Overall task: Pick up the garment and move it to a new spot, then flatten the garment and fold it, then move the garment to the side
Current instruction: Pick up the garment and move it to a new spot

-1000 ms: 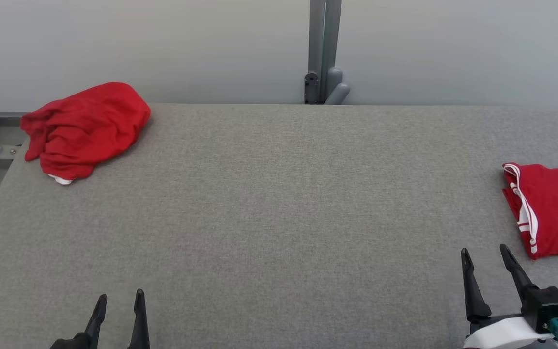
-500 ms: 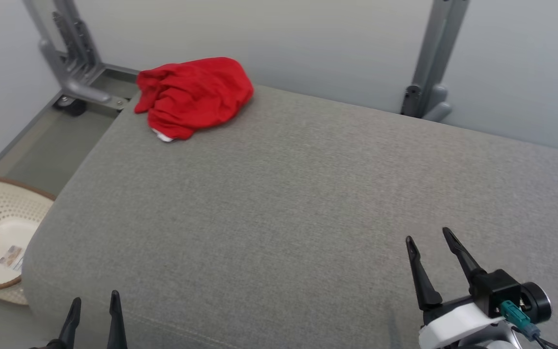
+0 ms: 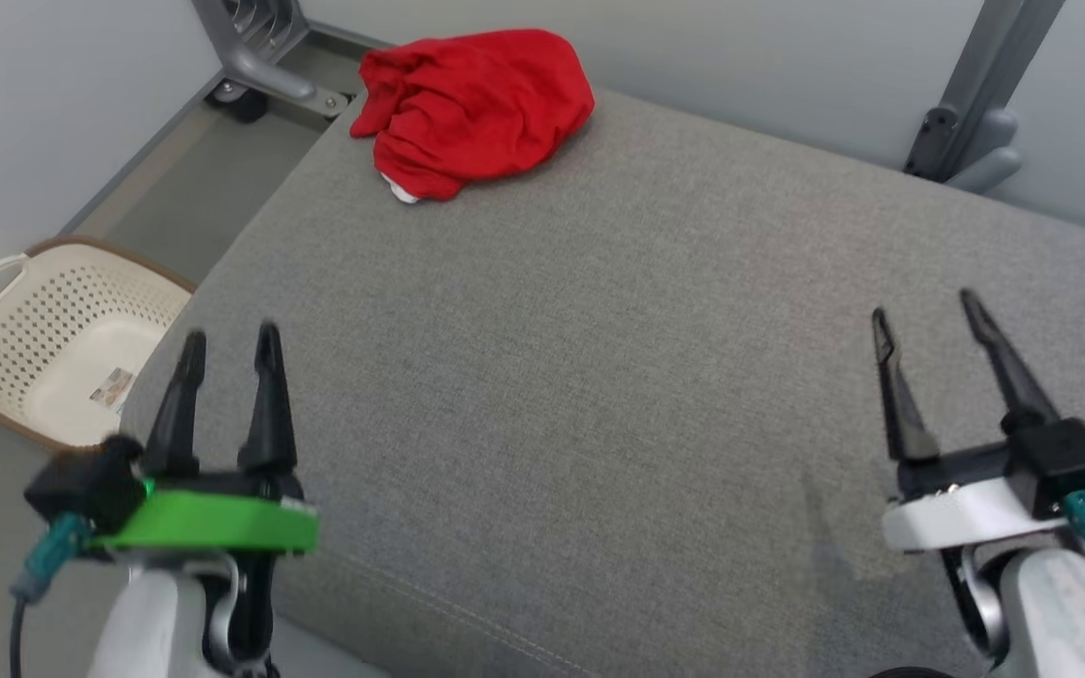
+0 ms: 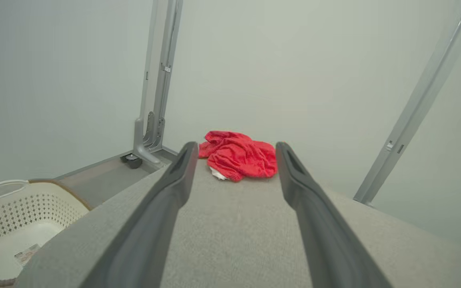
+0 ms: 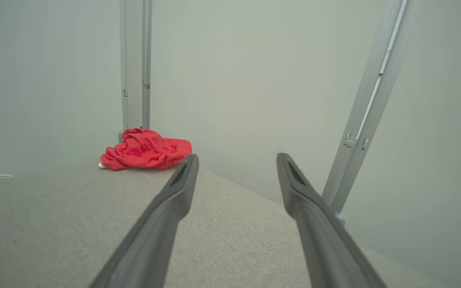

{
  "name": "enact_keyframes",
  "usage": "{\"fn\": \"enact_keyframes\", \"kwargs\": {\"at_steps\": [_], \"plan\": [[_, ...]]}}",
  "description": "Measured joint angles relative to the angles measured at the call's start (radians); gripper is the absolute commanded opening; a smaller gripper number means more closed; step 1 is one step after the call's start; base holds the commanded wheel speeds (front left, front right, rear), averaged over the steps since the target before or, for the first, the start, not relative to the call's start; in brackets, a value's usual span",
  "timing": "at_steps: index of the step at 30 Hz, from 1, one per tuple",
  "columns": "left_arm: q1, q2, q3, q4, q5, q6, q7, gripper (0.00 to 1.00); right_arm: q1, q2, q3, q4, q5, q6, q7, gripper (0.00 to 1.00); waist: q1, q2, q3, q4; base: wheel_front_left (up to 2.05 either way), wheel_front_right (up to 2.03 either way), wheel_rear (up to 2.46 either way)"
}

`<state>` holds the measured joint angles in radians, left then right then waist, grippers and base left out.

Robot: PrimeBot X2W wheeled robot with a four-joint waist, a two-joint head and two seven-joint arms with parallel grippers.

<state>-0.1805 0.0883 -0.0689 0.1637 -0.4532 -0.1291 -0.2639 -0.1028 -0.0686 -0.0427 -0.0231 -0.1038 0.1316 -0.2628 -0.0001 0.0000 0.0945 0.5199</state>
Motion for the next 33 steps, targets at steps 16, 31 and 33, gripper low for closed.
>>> {"fn": "enact_keyframes", "kwargs": {"at_steps": [16,31,33], "plan": [[-0.778,0.245,-0.281,0.466,-0.503,-0.002,0.211,1.0,-0.183,-0.112,-0.005,-0.183,-0.065,0.0,0.011,1.0,0.0004,0.0,0.405,-0.025,0.0,0.0,0.0],[-0.901,0.366,-0.367,0.786,-0.664,-0.002,0.178,1.0,-0.01,-0.133,-0.047,-0.375,-0.036,0.0,0.075,1.0,0.0003,0.0,0.562,-0.292,0.0,0.0,0.0],[-0.911,0.369,-0.384,0.813,-0.669,-0.002,0.175,1.0,0.002,-0.133,-0.047,-0.395,-0.034,0.0,0.082,1.0,0.0003,0.0,0.571,-0.316,0.0,0.0,0.0]]}}
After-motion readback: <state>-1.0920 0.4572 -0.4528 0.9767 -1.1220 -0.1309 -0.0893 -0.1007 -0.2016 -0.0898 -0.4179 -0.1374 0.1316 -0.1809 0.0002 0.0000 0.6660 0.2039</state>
